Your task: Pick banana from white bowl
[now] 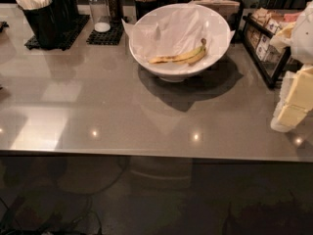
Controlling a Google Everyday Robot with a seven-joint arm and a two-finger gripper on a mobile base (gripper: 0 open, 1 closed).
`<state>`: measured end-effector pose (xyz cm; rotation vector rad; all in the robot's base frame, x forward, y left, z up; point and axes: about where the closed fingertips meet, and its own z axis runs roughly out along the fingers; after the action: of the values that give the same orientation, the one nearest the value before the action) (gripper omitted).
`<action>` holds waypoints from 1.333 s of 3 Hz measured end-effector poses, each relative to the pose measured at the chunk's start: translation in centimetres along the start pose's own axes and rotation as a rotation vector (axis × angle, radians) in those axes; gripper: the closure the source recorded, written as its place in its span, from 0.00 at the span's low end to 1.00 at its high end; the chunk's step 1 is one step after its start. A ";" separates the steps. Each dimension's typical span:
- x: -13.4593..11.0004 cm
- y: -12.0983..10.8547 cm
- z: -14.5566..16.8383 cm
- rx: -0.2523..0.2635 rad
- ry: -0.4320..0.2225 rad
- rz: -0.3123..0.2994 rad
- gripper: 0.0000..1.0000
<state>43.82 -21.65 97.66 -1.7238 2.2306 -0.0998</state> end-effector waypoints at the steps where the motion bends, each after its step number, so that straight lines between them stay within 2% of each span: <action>1: 0.0 -0.1 0.0 0.002 -0.001 -0.001 0.00; 2: -1.4 -2.8 0.2 0.003 -0.060 -0.040 0.00; 3: -4.9 -7.3 2.0 -0.043 -0.153 -0.136 0.00; 4: -9.5 -11.2 4.8 -0.103 -0.237 -0.221 0.00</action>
Offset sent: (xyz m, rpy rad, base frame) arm 0.0878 0.0165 0.0218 0.1342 -0.0515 0.1622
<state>57.74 -14.91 97.86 -1.9209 1.9031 0.1637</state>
